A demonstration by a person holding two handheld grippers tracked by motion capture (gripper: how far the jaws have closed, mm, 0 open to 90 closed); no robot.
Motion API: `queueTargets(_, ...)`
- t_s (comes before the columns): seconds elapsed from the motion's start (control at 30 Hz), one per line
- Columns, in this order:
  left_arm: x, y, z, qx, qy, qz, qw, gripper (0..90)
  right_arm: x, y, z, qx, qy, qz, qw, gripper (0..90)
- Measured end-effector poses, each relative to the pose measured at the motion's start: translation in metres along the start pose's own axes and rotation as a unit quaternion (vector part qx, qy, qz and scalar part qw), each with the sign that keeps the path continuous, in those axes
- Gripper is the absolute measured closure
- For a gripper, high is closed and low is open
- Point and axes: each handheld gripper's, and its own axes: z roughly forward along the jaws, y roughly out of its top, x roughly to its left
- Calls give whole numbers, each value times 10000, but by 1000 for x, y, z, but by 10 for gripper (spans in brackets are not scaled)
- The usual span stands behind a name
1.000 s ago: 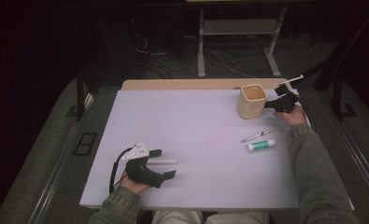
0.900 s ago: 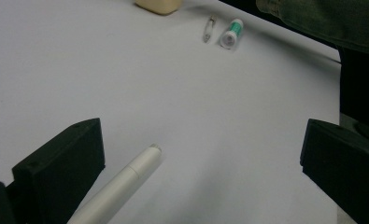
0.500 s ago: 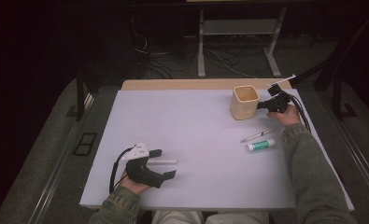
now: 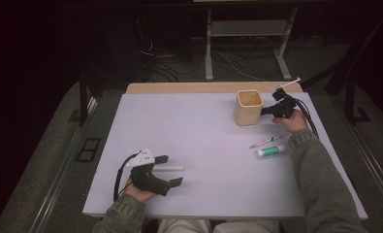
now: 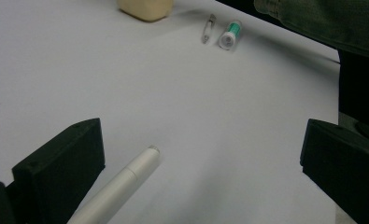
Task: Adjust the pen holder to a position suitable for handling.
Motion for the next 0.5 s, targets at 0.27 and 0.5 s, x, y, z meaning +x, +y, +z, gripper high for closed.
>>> queueTargets(0.27, 0, 0, 0, 12, 1, 25, 10000, 0, 13, 5, 5, 102, 16, -158, 9998, 897)
queueTargets(0.5, -1, 0, 0, 9, -8, 19, 10000, 0, 22, 11, 13, 142, 72, -229, 9996, 897)
